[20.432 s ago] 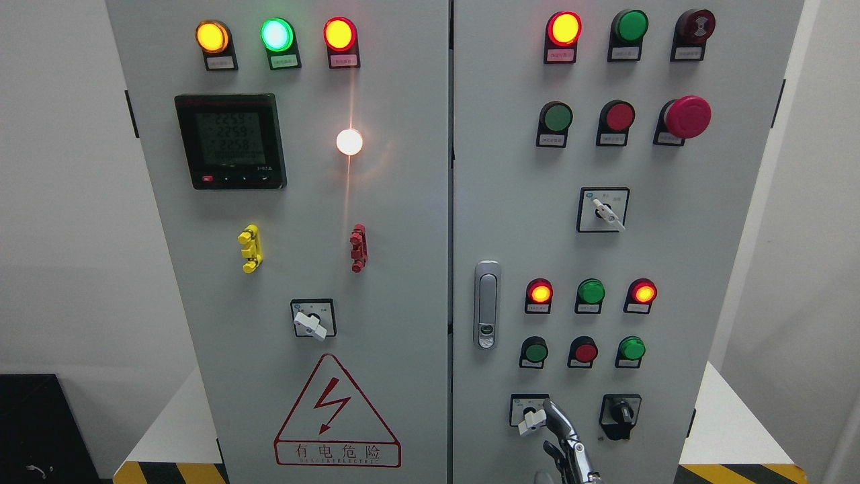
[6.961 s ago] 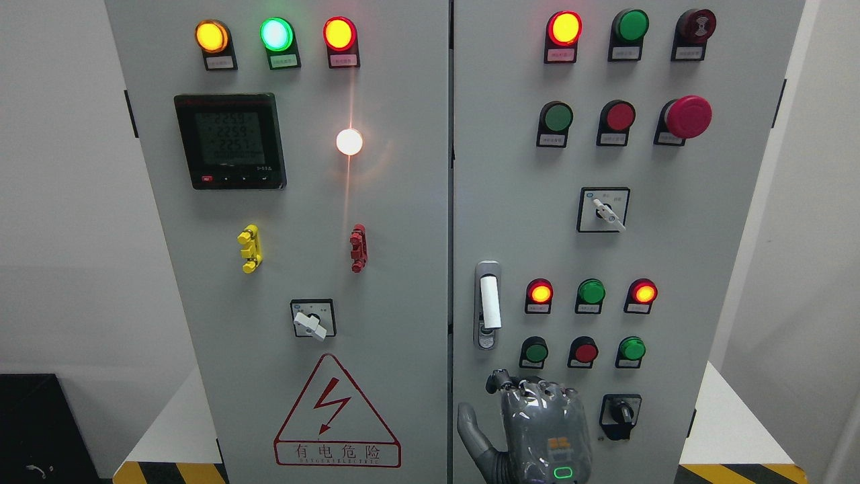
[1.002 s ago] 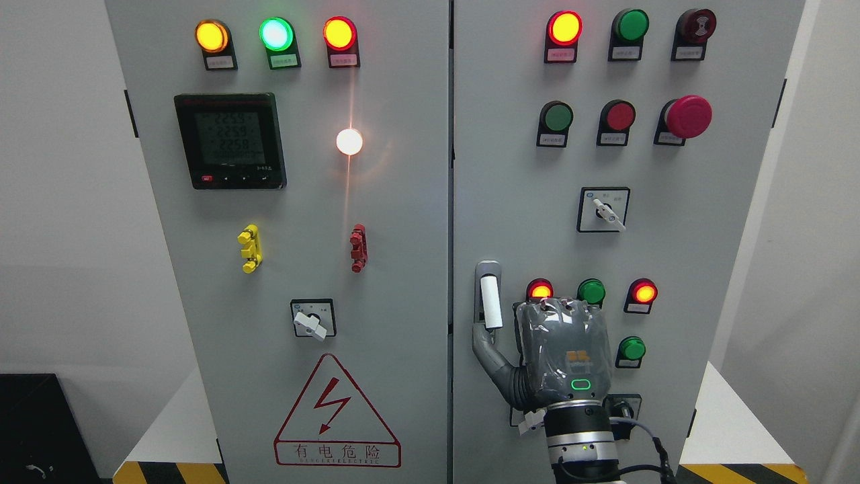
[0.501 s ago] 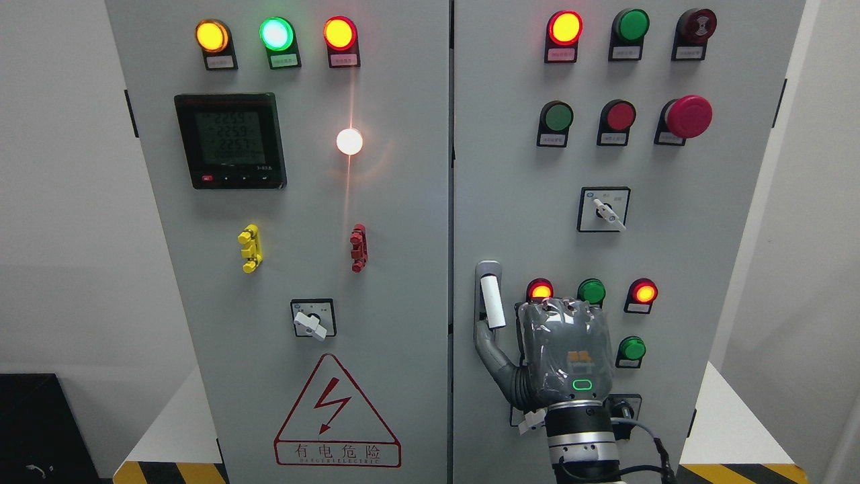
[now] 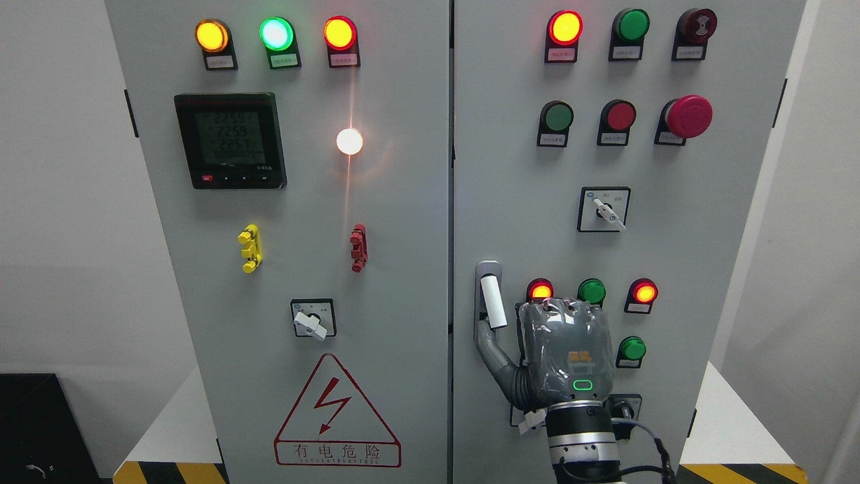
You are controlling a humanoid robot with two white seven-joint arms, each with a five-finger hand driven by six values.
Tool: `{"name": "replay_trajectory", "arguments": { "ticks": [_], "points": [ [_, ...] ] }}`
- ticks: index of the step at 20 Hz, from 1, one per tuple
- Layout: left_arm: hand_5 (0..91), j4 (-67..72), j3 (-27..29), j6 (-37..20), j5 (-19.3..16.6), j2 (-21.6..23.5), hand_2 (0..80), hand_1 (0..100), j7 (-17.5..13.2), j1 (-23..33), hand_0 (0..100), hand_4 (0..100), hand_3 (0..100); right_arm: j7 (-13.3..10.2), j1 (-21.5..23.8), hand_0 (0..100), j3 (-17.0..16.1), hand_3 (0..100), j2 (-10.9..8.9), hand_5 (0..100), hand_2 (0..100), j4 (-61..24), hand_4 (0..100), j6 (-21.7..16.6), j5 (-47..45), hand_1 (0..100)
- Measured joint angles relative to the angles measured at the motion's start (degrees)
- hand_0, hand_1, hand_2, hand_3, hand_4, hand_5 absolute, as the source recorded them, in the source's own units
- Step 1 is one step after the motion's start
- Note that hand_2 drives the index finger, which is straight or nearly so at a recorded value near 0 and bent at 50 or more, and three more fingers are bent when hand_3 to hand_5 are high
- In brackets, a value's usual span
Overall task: Release door handle
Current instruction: 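Close the right hand fingers around the silver latch handle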
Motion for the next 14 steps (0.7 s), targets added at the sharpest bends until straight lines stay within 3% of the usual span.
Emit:
{"name": "replay_trajectory", "arguments": {
  "ticks": [14],
  "points": [
    [0.0, -0.02, 0.0, 0.0, 0.0, 0.0, 0.0, 56, 0.0, 0.0, 12, 0, 0, -0.08, 0.0, 50, -0.51, 100, 0.0, 100, 98, -0.19, 100, 0.07, 0.0, 34]
  ]
}}
